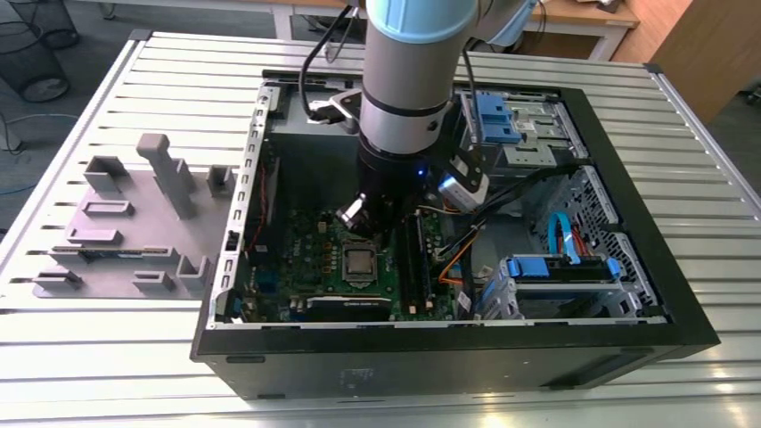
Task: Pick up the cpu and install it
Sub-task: 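Install the first cpu locking lever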
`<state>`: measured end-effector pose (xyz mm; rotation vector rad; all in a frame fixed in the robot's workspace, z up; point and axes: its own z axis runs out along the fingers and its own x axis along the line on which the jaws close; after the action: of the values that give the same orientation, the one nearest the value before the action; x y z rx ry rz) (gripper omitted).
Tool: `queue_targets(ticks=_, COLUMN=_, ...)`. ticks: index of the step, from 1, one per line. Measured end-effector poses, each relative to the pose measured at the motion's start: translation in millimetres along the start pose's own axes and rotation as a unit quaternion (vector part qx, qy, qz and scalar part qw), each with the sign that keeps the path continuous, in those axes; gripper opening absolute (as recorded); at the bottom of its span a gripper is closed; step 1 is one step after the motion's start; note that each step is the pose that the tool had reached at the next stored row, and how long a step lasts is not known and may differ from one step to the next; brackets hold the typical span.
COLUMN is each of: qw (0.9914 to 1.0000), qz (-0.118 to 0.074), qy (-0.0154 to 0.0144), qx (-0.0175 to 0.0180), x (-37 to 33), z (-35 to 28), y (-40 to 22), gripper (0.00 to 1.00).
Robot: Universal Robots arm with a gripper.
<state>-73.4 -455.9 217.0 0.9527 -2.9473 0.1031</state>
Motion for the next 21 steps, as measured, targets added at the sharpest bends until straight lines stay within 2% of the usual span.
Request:
queue_targets(ticks=7, qw=0.99969, qz=0.025, qy=0.0013, qx=0.0002, x=0.4, z=2.2, y=-0.6, gripper=0.1)
queue_targets(ticks=13, qw=0.99966, qz=0.026, qy=0.0011, qx=0.0, x=0.4, z=2.7, y=-0.8, gripper=0.1)
queue_targets(ticks=16, qw=0.99966, qz=0.026, qy=0.0012, qx=0.0001, x=0.8, z=5.4, y=-1.3, gripper=0.1)
queue_targets(ticks=17, qw=0.99962, qz=0.028, qy=0.0015, qx=0.0002, x=1.0, z=8.6, y=-1.7, gripper=0.1)
queue_targets(ticks=21, qw=0.99957, qz=0.029, qy=0.002, qx=0.0007, x=0.9, z=9.1, y=-1.9, gripper=0.1)
